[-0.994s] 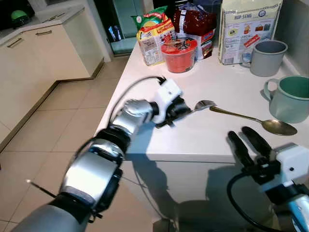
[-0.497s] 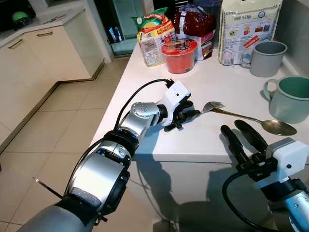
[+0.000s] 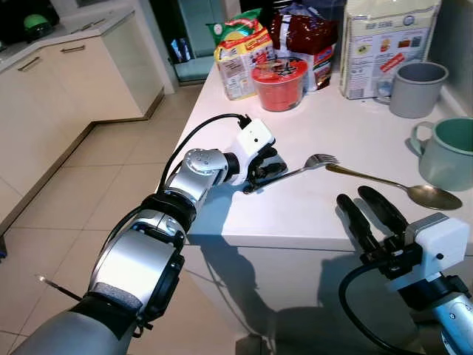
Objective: Setting the table
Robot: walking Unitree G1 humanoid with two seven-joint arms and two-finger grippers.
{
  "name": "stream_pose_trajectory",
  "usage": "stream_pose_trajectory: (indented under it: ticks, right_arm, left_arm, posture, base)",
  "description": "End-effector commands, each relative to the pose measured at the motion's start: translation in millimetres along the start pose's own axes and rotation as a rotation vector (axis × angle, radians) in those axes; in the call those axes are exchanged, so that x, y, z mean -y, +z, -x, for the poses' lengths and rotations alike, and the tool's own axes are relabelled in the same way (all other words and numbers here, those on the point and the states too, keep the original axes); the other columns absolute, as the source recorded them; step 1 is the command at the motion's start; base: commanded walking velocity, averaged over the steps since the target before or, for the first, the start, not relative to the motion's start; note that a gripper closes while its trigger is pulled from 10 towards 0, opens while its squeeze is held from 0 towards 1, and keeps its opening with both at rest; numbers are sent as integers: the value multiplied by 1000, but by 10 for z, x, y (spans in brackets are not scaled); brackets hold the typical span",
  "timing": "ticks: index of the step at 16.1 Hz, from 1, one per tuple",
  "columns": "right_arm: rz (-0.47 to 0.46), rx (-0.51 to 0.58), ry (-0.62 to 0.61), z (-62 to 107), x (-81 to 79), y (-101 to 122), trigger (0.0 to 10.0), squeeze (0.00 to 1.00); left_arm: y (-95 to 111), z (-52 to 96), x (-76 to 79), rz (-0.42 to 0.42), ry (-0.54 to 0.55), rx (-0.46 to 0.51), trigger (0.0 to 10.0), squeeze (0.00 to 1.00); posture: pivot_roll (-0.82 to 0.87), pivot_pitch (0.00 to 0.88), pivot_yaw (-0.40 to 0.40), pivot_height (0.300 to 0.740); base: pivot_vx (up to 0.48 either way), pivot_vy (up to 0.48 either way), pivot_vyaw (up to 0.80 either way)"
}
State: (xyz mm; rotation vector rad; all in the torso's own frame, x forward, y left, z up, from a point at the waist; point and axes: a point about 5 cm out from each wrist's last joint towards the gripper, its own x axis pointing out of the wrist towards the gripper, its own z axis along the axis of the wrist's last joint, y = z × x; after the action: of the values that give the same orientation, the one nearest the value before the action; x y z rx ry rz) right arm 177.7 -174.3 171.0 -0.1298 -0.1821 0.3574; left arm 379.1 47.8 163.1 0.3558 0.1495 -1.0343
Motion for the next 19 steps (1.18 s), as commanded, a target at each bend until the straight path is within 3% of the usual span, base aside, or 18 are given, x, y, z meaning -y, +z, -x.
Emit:
stream_pose_trajectory:
  ticks: [1,5,6,7,11,12,19]
  right_arm:
    - [-11,-2,13,-12,-23,-25,10000,0]
    - [-2,-11,11,-1,-6,-53,10000,0]
    - [0,-13,11,1,-3,-60,10000,0]
    - [-1,-17,12,0,2,-76,10000,0]
    - [-1,-26,17,-1,-4,-116,10000,0]
    - [5,-27,16,-3,0,-126,10000,0]
    - [24,-20,31,-127,-49,-194,10000,0]
  left_arm:
    - [114,-8,-25,-15,-7,29,10000,0]
    - [309,-69,14,-23,-30,112,10000,0]
    - [370,-64,-10,-14,-16,140,10000,639]
    - [420,-55,-31,-26,-7,156,10000,1000]
    - [457,-36,-48,-57,-6,160,10000,1000]
    - [459,-45,-25,-53,-28,157,10000,0]
    - [286,-124,80,69,-28,129,10000,0]
  posture:
    - [-238,0,231,740]
    - [-241,0,225,740]
    - [-241,0,225,740]
    - [-238,0,223,740]
    - [-235,0,224,740]
    - [-234,0,223,740]
    - [-222,0,211,740]
  base:
    - [0,0,0]
    - [0,0,0]
    - [0,0,0]
    - [0,0,0]
    - [0,0,0]
    - [0,0,0]
    - [0,0,0]
